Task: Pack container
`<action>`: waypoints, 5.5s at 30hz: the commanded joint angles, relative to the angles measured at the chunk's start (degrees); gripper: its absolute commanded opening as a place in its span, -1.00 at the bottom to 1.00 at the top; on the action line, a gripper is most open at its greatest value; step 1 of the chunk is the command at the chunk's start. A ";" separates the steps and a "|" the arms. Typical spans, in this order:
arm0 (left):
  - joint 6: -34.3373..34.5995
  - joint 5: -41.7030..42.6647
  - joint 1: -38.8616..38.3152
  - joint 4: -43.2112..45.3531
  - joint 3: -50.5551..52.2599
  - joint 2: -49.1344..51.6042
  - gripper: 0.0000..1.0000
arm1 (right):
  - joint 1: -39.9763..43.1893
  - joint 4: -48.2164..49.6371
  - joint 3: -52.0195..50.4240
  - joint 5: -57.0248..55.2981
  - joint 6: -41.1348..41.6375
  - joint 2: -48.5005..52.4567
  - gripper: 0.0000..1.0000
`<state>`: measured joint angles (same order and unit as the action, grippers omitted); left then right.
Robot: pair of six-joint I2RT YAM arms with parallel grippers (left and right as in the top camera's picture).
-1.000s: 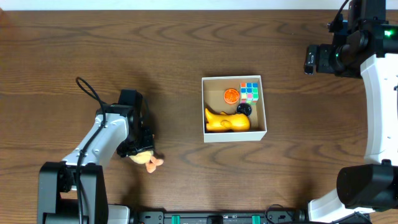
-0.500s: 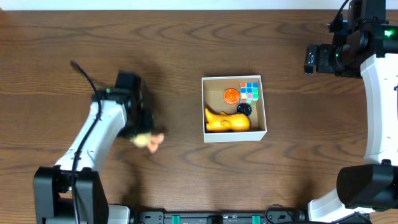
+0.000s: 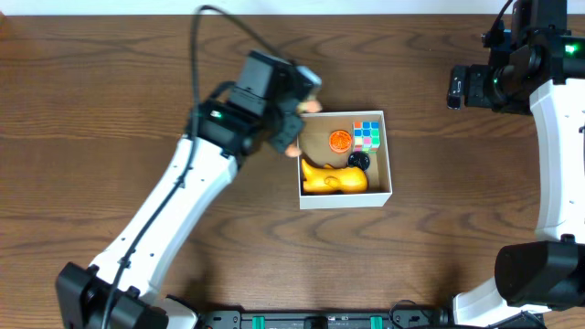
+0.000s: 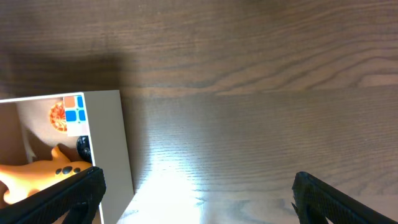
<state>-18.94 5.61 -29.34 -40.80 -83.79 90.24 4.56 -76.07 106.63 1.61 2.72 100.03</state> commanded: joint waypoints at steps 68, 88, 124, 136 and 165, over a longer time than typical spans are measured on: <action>11.74 -6.49 24.30 0.28 -0.83 -1.31 0.96 | -5.51 22.64 -0.59 -3.02 -2.60 6.75 0.98; 16.28 -8.02 29.40 2.73 15.08 -19.10 0.96 | -3.76 24.52 -8.61 -2.67 1.07 -6.32 0.99; 16.24 -15.74 27.17 0.33 47.93 -61.88 0.96 | -4.61 38.75 -69.68 -6.56 4.94 -58.01 0.98; 16.24 -15.74 27.17 0.33 47.93 -61.88 0.96 | -4.63 26.60 -69.79 -1.38 4.92 -68.30 0.99; 16.24 -15.74 27.17 0.33 47.93 -61.90 0.96 | -5.38 71.97 -106.31 -0.28 -11.28 -99.73 0.99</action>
<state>-2.98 -9.45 -2.04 -40.47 -35.90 28.71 -0.25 -3.95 0.51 1.65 -2.37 0.82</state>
